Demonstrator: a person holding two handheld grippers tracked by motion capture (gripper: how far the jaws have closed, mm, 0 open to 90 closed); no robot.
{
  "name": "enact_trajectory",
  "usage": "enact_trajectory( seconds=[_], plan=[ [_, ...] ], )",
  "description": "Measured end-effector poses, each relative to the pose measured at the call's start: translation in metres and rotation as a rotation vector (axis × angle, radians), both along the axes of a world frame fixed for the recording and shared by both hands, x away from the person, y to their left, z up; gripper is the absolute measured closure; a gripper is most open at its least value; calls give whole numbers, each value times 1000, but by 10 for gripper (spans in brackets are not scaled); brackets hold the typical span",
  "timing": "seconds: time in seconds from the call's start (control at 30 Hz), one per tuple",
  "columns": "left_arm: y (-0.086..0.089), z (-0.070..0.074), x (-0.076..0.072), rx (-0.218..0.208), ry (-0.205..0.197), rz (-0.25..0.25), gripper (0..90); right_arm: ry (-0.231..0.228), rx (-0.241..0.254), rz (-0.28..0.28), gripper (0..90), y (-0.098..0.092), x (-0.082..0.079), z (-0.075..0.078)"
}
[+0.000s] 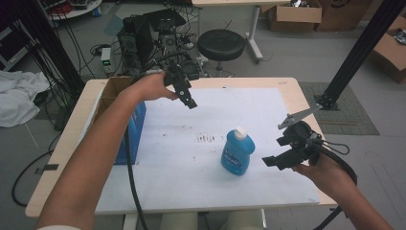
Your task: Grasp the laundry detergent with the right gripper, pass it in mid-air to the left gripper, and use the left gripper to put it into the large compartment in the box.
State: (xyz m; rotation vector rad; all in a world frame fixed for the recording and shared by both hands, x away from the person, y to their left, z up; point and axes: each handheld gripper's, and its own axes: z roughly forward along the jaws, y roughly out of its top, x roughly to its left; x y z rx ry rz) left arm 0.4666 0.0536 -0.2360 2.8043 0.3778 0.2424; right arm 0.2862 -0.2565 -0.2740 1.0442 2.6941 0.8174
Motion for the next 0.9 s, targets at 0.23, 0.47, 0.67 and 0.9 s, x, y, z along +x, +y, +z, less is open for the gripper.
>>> enact_trajectory(
  seconds=[0.23, 0.47, 0.67, 0.9],
  plan=[
    [1, 0, 0, -2, 1, 3, 196, -30, 43, -13, 163, 0, -1, -7],
    [3, 0, 0, 0, -3, 5, 197, -48, 109, -21, 162, -1, -3, -18],
    [4, 0, 0, 3, -3, 8, 197, -68, 133, -12, 159, 2, -4, -27],
    [4, 0, 0, 1, -5, 9, 197, -84, 167, -8, 158, 4, -4, -39]
  ],
)
